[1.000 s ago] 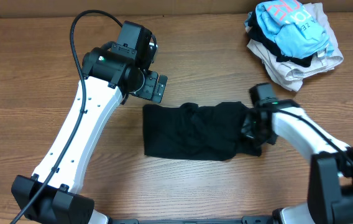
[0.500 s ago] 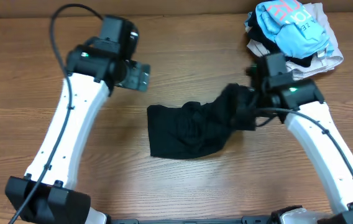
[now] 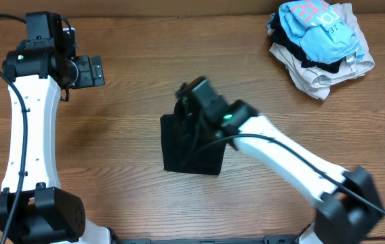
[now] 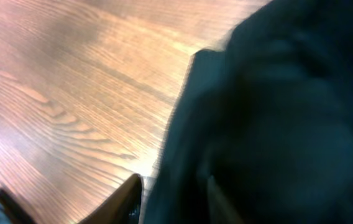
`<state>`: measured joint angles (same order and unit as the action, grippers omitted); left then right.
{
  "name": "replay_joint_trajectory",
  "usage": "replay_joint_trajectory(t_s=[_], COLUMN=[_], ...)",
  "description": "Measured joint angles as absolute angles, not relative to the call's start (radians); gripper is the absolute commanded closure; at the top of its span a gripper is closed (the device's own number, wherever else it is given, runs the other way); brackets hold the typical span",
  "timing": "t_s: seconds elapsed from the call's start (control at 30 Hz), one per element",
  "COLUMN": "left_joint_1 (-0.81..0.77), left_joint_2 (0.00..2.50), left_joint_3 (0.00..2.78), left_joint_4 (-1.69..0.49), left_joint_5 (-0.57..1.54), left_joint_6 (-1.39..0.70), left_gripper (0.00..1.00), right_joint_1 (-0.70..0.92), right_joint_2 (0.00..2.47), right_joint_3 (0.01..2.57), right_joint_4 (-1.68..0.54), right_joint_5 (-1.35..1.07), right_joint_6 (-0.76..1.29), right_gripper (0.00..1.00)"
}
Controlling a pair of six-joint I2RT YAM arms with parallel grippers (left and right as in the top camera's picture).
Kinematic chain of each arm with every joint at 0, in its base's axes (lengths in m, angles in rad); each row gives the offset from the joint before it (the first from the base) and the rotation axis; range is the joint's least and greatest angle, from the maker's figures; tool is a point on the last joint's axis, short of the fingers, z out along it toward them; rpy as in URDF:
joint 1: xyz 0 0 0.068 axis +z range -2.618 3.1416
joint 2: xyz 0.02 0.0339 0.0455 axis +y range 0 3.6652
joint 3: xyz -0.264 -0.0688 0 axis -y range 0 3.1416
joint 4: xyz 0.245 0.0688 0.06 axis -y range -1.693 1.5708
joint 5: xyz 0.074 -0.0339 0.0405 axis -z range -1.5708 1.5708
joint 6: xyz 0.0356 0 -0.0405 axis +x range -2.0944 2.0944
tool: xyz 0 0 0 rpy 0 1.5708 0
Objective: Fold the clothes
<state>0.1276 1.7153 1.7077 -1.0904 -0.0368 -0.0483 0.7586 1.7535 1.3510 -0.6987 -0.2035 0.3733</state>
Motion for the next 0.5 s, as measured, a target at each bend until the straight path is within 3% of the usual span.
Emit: replay_joint_trajectory(t_s=[0.07,0.17,0.5], left_joint_1=[0.132,0.132,0.132], left_joint_2=[1.728,1.746,1.804], left_joint_3=[1.708,1.708,1.708], left_joint_4=[-1.087,-1.084,-1.081], left_joint_5=[-0.023,-0.006,0.028], left_joint_6=[-0.047,-0.044,-0.044], left_gripper=[0.00,0.00,0.00], right_joint_1=[0.788,0.834,0.811], right_joint_2=[1.794,1.811,1.694], right_joint_3=[1.351,1.351,1.480], right_joint_4=[-0.672,-0.668,-0.933], right_joint_5=[-0.225,-0.263,-0.232], right_joint_6=[0.379,0.381,0.376], right_gripper=[0.07,0.01,0.00])
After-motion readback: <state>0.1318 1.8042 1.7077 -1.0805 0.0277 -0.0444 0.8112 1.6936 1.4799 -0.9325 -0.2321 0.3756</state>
